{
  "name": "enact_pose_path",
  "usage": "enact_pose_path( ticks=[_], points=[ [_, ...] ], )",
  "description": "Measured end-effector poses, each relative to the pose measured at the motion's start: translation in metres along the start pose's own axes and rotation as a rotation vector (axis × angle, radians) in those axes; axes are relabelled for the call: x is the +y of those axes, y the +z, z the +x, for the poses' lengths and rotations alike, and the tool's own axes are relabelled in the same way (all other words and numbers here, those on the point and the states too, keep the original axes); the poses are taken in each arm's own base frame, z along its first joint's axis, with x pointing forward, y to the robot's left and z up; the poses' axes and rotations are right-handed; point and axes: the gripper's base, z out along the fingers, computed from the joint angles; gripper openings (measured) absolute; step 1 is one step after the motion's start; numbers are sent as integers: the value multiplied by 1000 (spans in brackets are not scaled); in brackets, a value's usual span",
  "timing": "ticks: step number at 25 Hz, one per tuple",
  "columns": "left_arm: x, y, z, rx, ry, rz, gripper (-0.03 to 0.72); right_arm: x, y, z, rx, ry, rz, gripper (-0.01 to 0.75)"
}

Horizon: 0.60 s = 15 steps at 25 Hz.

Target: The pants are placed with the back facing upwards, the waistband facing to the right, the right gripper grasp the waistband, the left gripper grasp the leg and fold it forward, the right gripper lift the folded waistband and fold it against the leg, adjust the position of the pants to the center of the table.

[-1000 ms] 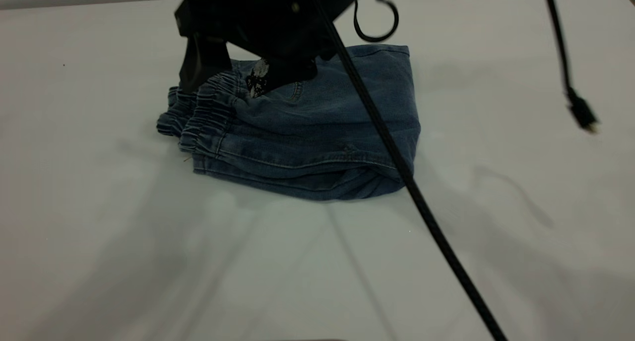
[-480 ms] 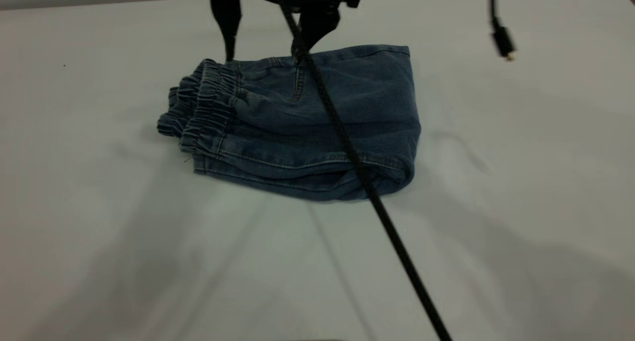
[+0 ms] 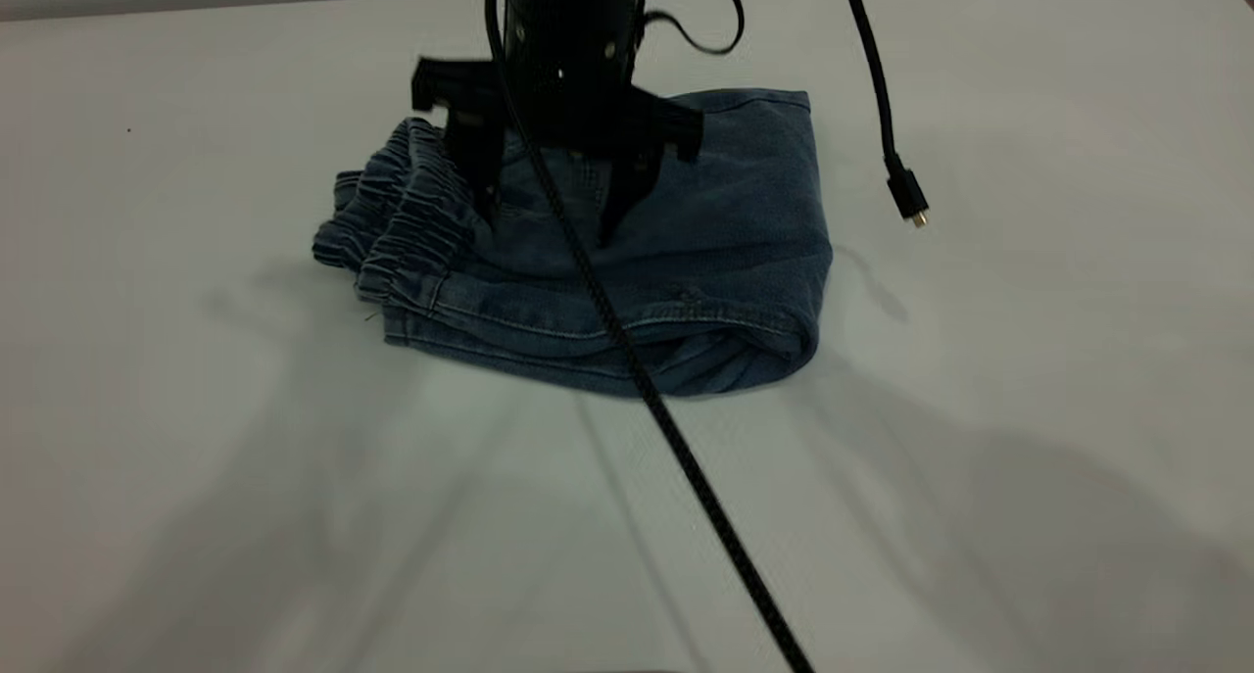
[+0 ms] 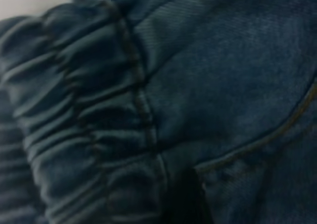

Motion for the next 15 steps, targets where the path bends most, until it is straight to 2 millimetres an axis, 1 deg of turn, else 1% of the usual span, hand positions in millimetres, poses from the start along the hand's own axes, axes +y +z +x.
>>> enact_pose_path(
  ticks=[4, 8, 12, 15],
  points=[
    [0, 0, 0, 0, 0, 0, 391, 0, 15, 8, 14, -34, 36, 479],
    [0, 0, 0, 2, 0, -3, 391, 3, 17, 17, 37, -145, 66, 475],
    [0, 0, 0, 3, 0, -5, 391, 1, 16, 25, 84, -267, 130, 475],
    [0, 0, 0, 3, 0, -5, 391, -2, 16, 28, 115, -299, 174, 475]
  ],
)
